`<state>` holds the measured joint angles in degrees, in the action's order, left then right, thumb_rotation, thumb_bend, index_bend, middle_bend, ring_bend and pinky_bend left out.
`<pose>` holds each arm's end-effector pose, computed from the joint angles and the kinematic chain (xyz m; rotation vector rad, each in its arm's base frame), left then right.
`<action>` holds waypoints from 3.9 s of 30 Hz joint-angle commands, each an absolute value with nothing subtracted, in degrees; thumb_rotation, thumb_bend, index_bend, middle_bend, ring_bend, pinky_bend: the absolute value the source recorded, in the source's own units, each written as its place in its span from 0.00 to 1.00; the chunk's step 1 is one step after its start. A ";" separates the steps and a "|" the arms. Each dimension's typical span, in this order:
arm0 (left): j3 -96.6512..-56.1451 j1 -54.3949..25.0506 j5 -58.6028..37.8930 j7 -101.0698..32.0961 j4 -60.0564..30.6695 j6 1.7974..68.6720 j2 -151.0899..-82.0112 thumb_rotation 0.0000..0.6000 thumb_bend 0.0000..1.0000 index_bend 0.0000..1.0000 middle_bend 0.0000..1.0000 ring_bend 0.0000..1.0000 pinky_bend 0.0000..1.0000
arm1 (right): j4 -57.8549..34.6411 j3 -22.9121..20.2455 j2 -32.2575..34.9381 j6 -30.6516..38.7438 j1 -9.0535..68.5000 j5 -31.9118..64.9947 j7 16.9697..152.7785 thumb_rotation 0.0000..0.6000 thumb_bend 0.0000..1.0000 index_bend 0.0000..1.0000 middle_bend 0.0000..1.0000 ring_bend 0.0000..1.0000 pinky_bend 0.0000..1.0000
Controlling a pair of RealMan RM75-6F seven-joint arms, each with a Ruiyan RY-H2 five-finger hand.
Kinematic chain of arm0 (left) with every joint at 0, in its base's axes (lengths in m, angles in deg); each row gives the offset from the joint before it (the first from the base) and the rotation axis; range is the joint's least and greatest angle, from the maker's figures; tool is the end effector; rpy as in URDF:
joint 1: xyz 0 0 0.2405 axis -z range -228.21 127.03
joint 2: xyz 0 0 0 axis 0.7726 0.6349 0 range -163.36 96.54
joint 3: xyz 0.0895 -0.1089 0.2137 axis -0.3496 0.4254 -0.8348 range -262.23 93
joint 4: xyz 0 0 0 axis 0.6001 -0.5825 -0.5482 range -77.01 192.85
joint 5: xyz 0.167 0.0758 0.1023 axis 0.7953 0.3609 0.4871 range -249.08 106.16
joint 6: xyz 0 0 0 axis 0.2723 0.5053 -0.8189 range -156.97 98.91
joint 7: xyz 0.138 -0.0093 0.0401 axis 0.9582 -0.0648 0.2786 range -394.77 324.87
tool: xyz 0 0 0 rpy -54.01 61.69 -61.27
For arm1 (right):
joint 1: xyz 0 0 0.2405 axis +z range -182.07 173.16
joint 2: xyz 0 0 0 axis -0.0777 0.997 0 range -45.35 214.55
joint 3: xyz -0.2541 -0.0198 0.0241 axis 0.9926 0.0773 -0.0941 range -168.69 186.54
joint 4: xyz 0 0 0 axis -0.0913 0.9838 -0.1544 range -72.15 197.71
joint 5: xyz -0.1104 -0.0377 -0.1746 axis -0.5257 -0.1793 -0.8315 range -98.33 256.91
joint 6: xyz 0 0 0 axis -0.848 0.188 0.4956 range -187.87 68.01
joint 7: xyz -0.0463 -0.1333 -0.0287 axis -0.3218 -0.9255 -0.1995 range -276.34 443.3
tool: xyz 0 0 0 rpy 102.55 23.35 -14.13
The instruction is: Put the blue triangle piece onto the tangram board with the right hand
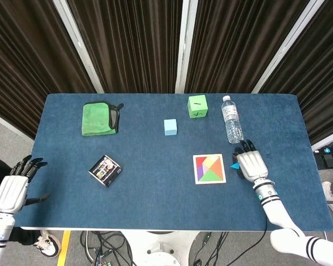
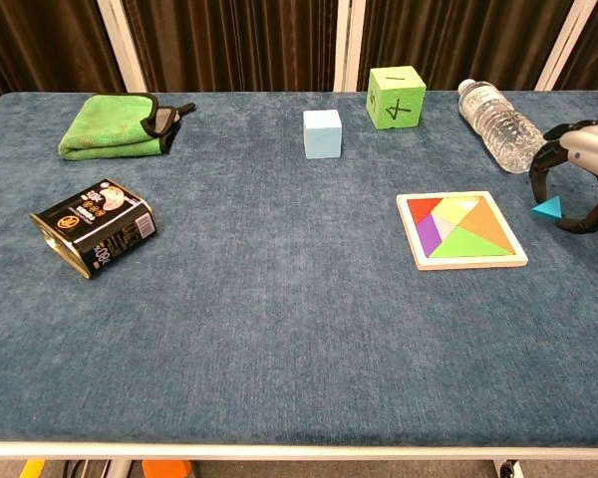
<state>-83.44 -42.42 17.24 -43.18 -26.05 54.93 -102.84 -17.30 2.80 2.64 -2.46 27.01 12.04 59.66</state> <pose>-0.3179 0.1949 0.1333 -1.4489 -0.9570 -1.0052 -0.2548 -0.3209 0.0308 1.7759 -0.8138 0.6254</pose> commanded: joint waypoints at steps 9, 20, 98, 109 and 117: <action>-83.11 -42.39 17.40 -44.97 -25.16 55.43 -102.61 1.00 0.07 0.22 0.15 0.04 0.15 | -21.19 -1.99 1.08 -2.95 30.71 19.53 54.15 1.00 0.22 0.53 0.29 0.04 0.00; -83.58 -42.36 17.40 -48.40 -22.19 54.72 -103.43 1.00 0.07 0.22 0.15 0.04 0.15 | -28.19 -5.56 0.00 -3.61 37.98 40.28 39.63 1.00 0.25 0.53 0.30 0.04 0.00; -84.18 -42.17 17.20 -55.54 -15.89 53.74 -104.98 1.00 0.07 0.22 0.15 0.04 0.15 | -24.78 -7.47 -9.34 8.32 46.05 62.55 32.31 1.00 0.22 0.45 0.28 0.05 0.00; -84.09 -42.14 17.25 -55.22 -16.23 53.91 -104.83 1.00 0.07 0.22 0.15 0.04 0.15 | -26.80 -8.02 -7.88 7.74 45.80 61.03 34.00 1.00 0.22 0.44 0.28 0.04 0.00; -83.94 -42.26 17.23 -54.77 -16.78 54.32 -104.41 1.00 0.07 0.22 0.15 0.04 0.15 | -37.25 -7.38 -3.24 9.83 43.47 52.22 38.84 1.00 0.22 0.43 0.27 0.04 0.00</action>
